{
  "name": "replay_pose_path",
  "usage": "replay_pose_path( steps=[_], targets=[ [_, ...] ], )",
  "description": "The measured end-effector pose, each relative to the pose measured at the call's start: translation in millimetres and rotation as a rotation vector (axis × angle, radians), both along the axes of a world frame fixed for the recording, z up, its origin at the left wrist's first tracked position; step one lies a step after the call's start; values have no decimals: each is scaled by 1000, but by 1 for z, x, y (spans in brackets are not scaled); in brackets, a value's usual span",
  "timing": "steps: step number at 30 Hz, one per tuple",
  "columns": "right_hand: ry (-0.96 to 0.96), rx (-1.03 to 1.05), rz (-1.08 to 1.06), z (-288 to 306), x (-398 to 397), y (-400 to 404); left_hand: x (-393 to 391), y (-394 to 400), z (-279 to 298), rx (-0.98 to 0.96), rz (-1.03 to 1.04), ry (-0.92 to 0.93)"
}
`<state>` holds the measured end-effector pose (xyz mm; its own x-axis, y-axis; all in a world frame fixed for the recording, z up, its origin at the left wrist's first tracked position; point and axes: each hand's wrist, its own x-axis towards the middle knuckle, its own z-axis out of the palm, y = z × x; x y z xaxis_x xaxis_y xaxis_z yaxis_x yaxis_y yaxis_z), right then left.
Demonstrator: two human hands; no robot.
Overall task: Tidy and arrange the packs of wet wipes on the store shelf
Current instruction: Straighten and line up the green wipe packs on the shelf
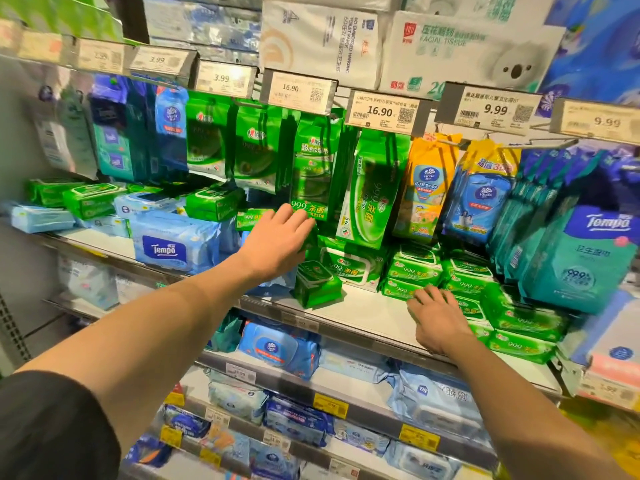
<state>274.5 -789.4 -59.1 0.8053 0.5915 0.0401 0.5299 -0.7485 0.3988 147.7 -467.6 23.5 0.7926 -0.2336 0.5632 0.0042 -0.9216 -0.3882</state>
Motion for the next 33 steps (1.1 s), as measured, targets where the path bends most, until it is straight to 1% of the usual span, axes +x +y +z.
replay_pose_path(
  steps=[3,6,9,13,15,21,24,26,28,29,33],
  targets=[
    [-21,80,-146,-2,-3,-11,1,-21,-3,46,-68,1],
    [47,160,-263,0,-12,-9,3,-45,-11,117,-134,-2],
    [65,279,-265,2,-20,-13,8,-66,-20,176,-206,0],
    [41,296,-268,7,-28,-34,18,-95,-30,236,-303,23],
    [65,309,-289,10,-33,-44,23,-110,-30,261,-339,-7],
    [59,385,-245,14,-51,-63,42,-158,-40,267,-459,-30],
    [42,393,-212,17,-58,-67,57,-180,-55,220,-452,64],
    [53,391,-213,18,-61,-70,65,-192,-64,110,-351,213],
    [75,372,-224,16,-63,-73,73,-197,-71,-46,-247,361],
    [88,363,-231,16,-62,-74,76,-197,-71,-102,-223,409],
    [116,354,-242,11,-58,-74,84,-183,-71,-230,-139,470]
  ],
)
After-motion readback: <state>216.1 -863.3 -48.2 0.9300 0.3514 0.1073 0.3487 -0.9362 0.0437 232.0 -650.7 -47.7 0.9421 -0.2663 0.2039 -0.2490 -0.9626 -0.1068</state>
